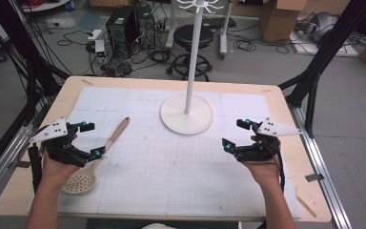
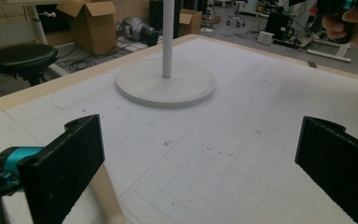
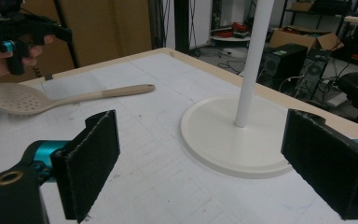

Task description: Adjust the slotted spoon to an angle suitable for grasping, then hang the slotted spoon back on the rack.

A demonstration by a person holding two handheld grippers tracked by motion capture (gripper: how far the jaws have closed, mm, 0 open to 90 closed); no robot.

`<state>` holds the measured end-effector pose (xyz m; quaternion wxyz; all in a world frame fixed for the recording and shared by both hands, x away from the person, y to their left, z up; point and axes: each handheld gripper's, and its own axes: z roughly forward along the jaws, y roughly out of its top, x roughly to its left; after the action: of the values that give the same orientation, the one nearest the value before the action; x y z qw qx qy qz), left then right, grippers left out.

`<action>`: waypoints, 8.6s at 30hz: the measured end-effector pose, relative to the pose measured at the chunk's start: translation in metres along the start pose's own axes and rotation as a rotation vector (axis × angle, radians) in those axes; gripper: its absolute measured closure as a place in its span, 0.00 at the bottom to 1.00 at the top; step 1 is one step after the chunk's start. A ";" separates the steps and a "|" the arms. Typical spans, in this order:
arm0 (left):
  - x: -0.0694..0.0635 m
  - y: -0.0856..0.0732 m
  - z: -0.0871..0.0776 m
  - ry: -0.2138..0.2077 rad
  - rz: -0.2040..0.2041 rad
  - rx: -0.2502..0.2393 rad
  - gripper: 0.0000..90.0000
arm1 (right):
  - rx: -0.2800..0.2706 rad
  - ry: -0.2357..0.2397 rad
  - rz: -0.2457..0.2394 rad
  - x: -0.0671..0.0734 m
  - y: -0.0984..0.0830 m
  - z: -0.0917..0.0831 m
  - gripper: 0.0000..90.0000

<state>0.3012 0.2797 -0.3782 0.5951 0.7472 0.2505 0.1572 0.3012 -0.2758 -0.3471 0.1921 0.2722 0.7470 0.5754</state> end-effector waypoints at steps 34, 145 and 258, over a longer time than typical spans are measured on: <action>0.006 0.004 0.001 0.043 -0.026 0.059 0.02 | 0.026 0.015 -0.017 0.005 0.002 0.006 0.11; 0.028 -0.012 0.118 0.065 0.021 0.829 0.81 | 0.097 0.002 -0.055 0.007 -0.006 0.016 0.12; 0.015 0.212 0.118 -0.209 0.164 0.349 0.81 | 0.076 0.003 -0.016 0.000 -0.013 0.007 0.12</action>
<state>0.4161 0.1567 -0.2027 0.4647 0.8690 0.1493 0.0810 0.3033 -0.2729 -0.3612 0.1851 0.2723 0.7708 0.5454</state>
